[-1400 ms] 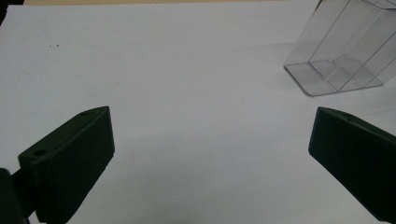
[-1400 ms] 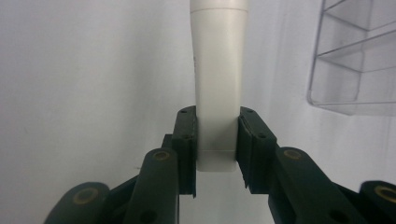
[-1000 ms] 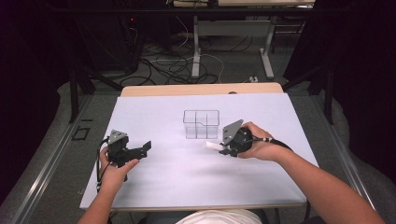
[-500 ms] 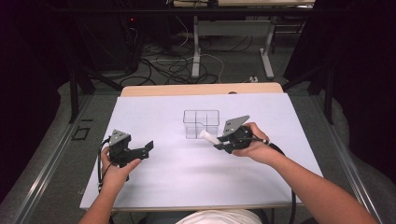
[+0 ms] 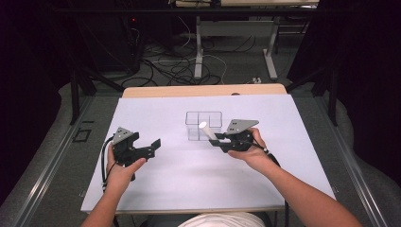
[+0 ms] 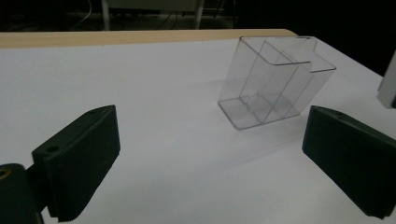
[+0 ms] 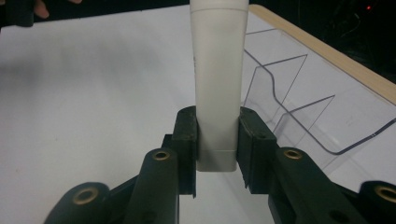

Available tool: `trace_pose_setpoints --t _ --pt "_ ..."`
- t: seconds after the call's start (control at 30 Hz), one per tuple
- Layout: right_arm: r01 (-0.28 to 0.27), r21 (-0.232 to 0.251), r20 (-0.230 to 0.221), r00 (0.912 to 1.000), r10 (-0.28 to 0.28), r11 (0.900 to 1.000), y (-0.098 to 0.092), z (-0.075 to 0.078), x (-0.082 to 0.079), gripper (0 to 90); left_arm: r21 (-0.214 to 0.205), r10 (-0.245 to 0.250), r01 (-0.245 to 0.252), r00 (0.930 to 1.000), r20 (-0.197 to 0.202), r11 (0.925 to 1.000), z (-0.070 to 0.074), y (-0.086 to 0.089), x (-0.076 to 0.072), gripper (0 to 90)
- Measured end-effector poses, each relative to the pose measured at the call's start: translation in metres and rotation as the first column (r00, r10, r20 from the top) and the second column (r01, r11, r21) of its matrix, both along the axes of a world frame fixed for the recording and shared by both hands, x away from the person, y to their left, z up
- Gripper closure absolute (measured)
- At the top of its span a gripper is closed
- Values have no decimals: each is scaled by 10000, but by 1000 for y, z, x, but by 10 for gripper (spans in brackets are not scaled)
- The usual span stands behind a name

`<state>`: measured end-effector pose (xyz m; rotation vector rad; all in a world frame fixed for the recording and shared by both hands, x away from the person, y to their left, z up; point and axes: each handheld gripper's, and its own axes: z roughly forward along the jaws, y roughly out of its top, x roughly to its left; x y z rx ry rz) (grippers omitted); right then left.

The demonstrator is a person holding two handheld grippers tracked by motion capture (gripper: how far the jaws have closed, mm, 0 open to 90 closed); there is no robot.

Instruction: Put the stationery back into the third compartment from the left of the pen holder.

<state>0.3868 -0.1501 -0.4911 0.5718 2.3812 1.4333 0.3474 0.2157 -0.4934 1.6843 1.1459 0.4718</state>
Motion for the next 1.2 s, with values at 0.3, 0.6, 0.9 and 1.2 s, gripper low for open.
trace_pose_setpoints --t 0.3,0.6,0.9,1.2 --pt "511 1029 336 9979 -548 9934 -7 2 -1 708 156 -612 608 9978 264 9980 11 -22 -2 104" --pt "781 1679 473 9951 -872 9827 -17 -5 -7 708 -109 -696 701 9968 395 9975 17 -43 -2 154" --pt "1067 1937 48 9940 -1097 9752 -22 -12 -12 707 -437 -1224 1242 9916 430 9913 24 -75 -2 174" --pt "1396 2191 -130 9900 -1402 9657 -22 -16 -14 707 -792 -2074 2081 9781 175 9749 28 -102 1 296"
